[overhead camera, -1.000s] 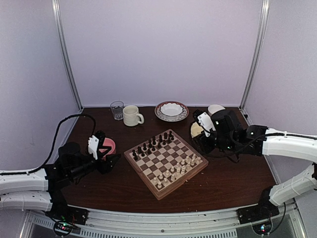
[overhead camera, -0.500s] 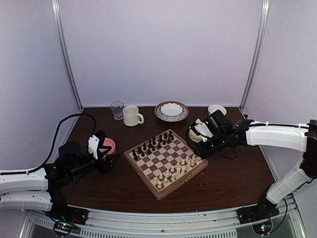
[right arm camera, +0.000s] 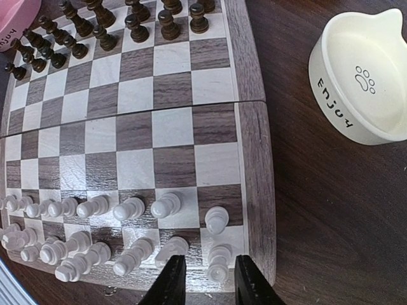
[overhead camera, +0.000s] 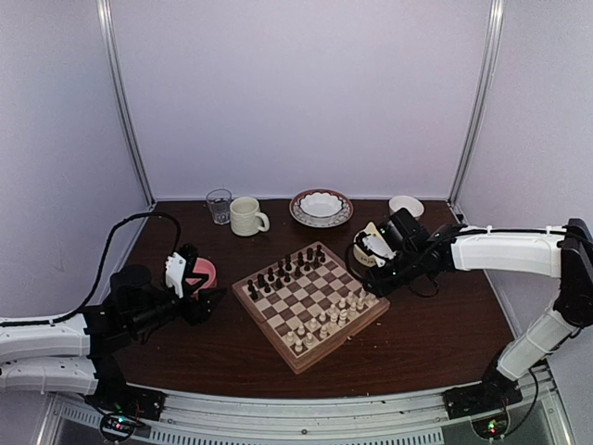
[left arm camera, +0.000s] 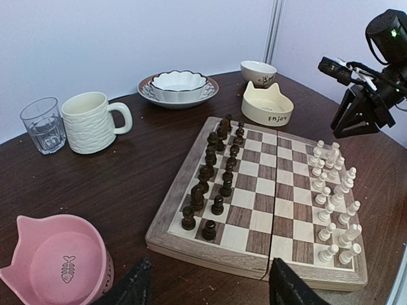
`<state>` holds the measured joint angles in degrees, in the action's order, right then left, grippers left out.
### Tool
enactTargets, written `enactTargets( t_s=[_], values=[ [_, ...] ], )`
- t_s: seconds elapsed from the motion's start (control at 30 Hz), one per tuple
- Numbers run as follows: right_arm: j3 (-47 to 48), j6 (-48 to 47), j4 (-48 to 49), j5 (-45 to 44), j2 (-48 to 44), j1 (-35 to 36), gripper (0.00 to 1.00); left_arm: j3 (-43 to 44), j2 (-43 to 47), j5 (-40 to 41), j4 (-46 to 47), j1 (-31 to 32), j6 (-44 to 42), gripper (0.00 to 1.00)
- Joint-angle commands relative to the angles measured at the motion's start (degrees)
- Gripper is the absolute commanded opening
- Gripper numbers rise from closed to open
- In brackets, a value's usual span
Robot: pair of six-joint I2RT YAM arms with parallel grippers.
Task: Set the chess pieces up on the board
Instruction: Adjust the pawn at h2.
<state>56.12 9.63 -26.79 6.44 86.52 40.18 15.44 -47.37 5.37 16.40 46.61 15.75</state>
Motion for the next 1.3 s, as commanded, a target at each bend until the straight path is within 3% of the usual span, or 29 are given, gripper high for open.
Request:
enactTargets(
  t_s=[0.0, 1.27],
  values=[
    [1.2, 0.8, 1.84, 0.06, 0.78, -0.78, 0.3, 1.95, -0.39, 0.43, 1.26, 0.3, 0.34, 0.63],
    [3.8, 0.25, 2.35, 1.2, 8.29, -1.16, 0.21, 2.22, 0.43, 0.61, 0.12, 0.32, 0.36, 0.63]
  ],
)
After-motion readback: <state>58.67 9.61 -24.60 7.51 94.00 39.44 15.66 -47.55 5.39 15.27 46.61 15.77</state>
